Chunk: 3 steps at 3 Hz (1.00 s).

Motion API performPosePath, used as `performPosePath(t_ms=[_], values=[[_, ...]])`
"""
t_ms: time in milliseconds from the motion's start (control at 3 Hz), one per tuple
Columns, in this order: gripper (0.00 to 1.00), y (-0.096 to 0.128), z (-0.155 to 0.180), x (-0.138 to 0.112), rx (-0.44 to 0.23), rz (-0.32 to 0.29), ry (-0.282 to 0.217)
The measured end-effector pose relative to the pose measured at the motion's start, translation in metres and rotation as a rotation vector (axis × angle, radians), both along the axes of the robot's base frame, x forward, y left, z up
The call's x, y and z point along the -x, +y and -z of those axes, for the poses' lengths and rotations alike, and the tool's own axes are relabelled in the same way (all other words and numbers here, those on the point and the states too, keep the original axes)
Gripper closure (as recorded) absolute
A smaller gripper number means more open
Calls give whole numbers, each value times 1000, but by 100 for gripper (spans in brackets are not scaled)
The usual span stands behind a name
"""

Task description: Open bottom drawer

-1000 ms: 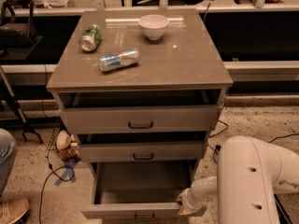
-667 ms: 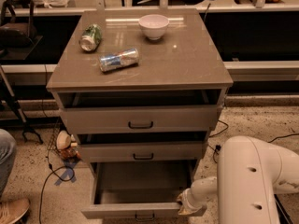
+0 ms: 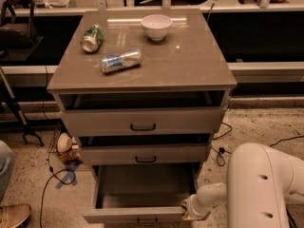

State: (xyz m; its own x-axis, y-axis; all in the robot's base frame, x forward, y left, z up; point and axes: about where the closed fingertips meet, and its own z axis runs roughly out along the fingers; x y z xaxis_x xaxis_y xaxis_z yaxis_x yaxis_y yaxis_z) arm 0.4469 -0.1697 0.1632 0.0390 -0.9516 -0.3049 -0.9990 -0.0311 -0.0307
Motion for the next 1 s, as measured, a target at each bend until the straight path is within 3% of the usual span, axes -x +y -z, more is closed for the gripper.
performPosePath(t_ms=[333, 667, 1000], values=[[84, 0, 0, 0, 0, 0, 0], [61, 1, 1, 2, -1, -1, 3], [29, 1, 2, 3, -1, -1, 5]])
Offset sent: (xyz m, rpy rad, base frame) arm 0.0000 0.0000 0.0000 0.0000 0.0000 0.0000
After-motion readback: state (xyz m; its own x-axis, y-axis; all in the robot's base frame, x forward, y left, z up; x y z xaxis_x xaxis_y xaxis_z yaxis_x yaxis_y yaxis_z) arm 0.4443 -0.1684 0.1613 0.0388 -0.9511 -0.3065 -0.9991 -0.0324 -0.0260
